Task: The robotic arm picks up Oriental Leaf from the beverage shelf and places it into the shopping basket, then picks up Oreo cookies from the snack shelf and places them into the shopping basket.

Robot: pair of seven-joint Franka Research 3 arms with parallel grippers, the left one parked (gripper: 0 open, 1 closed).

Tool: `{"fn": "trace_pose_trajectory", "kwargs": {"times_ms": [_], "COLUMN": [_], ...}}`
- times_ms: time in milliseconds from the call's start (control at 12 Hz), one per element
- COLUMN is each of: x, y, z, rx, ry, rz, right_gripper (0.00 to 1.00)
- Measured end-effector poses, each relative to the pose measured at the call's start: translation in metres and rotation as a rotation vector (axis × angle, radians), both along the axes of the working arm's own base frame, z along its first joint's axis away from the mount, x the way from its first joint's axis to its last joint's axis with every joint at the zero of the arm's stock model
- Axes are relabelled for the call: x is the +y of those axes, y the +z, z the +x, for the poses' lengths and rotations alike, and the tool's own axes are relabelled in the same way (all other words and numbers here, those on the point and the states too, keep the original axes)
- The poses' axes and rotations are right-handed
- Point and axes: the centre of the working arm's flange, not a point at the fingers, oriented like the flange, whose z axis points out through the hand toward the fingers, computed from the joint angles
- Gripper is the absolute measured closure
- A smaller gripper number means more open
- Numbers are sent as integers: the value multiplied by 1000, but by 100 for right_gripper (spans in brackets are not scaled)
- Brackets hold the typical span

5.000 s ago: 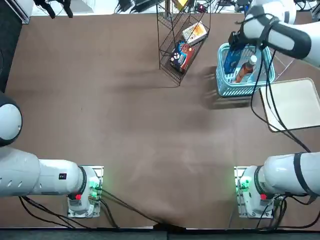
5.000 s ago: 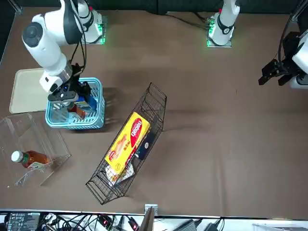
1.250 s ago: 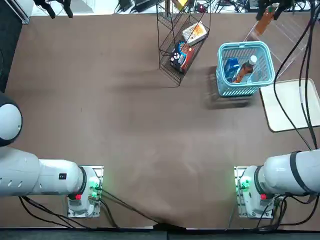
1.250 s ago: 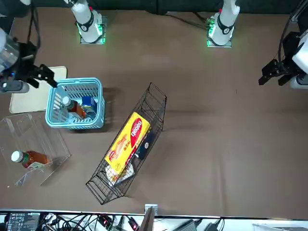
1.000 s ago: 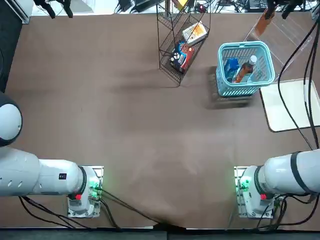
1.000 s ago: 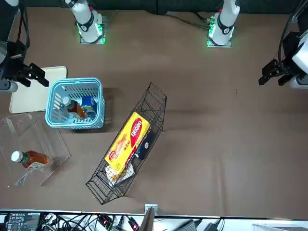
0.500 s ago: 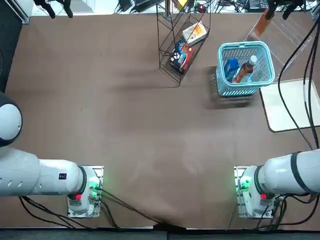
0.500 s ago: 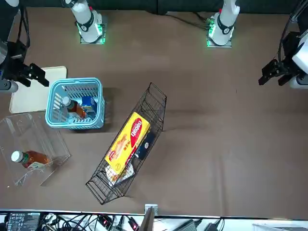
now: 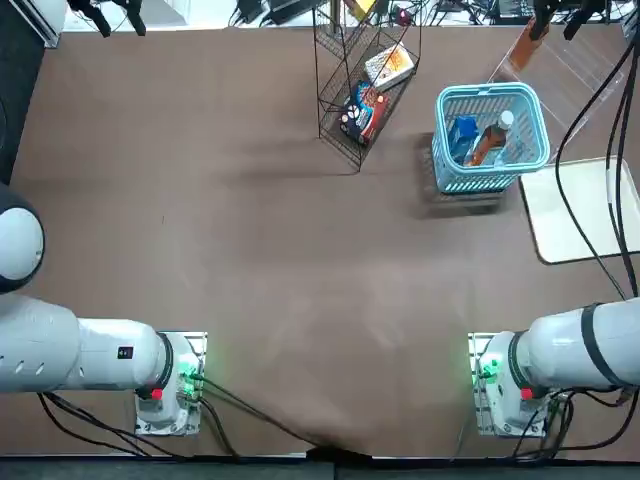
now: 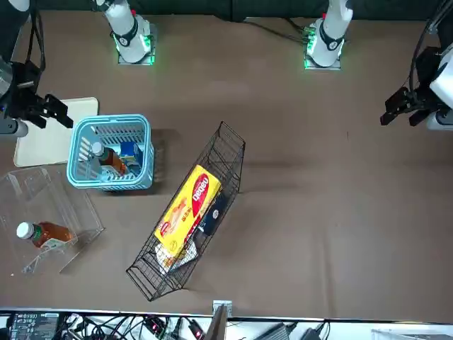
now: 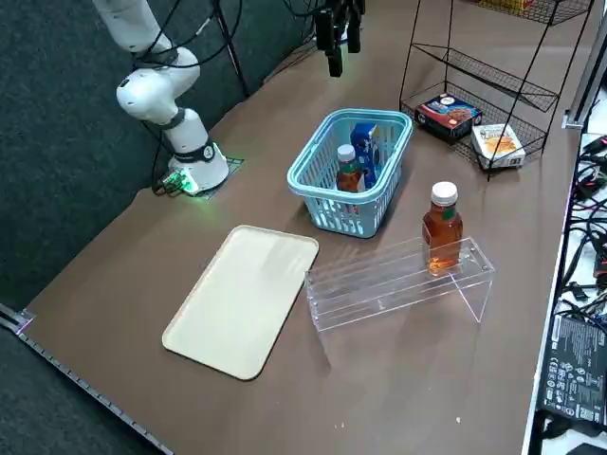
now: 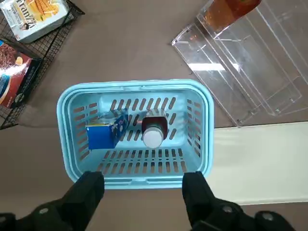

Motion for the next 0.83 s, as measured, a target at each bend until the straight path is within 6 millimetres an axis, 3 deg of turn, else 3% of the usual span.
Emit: {"fn": "trace_pose_trajectory", "kwargs": {"times_ms": [833], "x": [2], "y": [-1], "z": [1], "rx": [1], "ry": [6], "rz": [-11], "right_gripper": [0]}}
